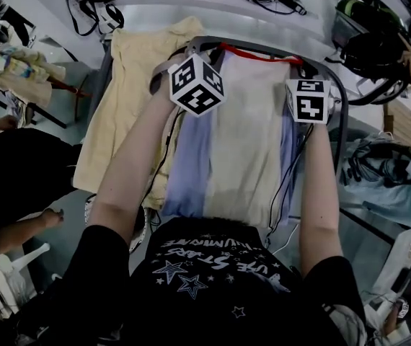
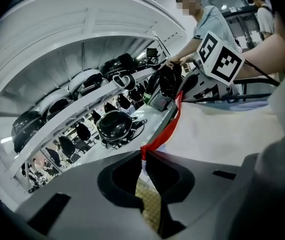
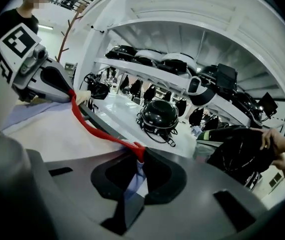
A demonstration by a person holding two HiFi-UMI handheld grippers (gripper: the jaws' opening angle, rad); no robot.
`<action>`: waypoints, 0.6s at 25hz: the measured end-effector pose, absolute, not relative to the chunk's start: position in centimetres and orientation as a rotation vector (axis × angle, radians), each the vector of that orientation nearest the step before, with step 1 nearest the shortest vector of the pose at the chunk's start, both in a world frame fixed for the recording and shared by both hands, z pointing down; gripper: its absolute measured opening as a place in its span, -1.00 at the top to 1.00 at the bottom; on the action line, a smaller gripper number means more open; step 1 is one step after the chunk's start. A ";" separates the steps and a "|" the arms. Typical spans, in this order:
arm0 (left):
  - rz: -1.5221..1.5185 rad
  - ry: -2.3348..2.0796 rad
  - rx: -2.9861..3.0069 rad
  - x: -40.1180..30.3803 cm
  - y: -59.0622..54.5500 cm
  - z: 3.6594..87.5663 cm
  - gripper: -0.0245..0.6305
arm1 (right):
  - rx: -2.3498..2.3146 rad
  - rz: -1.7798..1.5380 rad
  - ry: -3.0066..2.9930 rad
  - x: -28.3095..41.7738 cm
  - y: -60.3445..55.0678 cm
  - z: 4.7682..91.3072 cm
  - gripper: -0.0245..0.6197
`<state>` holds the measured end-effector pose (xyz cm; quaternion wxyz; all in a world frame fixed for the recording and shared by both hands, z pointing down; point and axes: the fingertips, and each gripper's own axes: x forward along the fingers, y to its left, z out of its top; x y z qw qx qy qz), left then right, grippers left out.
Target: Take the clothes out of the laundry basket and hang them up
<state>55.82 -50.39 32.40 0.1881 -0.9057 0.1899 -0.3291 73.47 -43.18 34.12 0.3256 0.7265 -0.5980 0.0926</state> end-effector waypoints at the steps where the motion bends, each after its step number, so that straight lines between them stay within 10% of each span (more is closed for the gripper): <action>1: -0.934 0.536 -2.543 55.9 -50.3 32.6 0.77 | 1.892 0.257 -1.570 73.3 -43.1 34.4 0.77; 15: -0.828 0.620 -2.593 53.2 -48.3 29.5 0.19 | 1.765 0.292 -1.600 70.5 -40.1 33.6 0.25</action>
